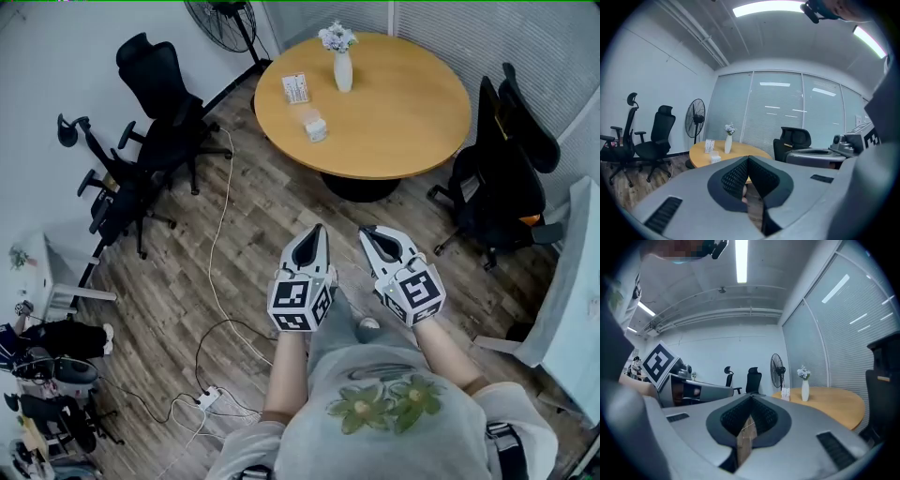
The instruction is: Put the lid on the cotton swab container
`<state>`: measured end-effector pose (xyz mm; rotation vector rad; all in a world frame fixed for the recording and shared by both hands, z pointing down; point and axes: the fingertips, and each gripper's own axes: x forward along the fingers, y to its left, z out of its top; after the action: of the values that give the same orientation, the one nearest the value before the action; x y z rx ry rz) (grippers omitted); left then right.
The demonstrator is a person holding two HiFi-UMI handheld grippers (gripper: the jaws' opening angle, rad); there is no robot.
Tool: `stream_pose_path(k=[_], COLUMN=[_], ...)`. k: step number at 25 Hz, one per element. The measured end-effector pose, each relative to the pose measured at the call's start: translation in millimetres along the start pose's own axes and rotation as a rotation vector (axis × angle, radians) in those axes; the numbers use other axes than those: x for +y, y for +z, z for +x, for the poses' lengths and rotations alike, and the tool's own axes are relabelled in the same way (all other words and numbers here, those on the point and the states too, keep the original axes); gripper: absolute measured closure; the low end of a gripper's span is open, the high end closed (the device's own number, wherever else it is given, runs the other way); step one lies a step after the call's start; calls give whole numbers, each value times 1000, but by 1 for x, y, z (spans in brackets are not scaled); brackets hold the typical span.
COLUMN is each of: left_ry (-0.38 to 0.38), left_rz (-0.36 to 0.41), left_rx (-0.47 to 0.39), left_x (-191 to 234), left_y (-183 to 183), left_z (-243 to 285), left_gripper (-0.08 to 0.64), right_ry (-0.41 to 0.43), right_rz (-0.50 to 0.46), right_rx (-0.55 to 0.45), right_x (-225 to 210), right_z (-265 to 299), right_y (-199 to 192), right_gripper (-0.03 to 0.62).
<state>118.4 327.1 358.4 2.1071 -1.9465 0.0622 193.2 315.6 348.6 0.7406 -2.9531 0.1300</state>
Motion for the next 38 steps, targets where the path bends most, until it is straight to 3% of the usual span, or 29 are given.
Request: stream_pose_path(k=[6, 14, 16, 19, 24, 29, 34, 36, 38], left_ry=[-29, -18, -19, -28, -52, -97, -127, -152, -168], left_rz=[1, -18, -21, -26, -36, -21, -3, 10, 22], left_rx=[9, 13, 16, 13, 11, 27, 47, 65, 74], left_x=[29, 103, 118, 137, 163, 187, 211, 216, 220], left_y=[12, 39, 45, 56, 68, 76, 79, 76, 75], left_z=[45, 101, 114, 131, 152, 175, 194, 199, 205], left_gripper=[560, 560, 560, 558, 551, 409, 395, 342, 337], right_ry=[-20, -41, -45, -61, -81, -116, -148, -163, -176], right_rz=[-8, -27, -27, -28, -25, -25, -22, -16, -14], right_rx=[9, 40, 49, 55, 80, 97, 127, 140, 148], right_x=[-26, -60, -67, -77, -86, -96, -106, -109, -112], right_z=[45, 134, 153, 178, 209, 235, 260, 267, 272], right_y=[4, 16, 18, 23, 24, 22, 14, 11, 9], right_gripper=[589, 586, 544, 543, 434, 368, 320, 299, 299])
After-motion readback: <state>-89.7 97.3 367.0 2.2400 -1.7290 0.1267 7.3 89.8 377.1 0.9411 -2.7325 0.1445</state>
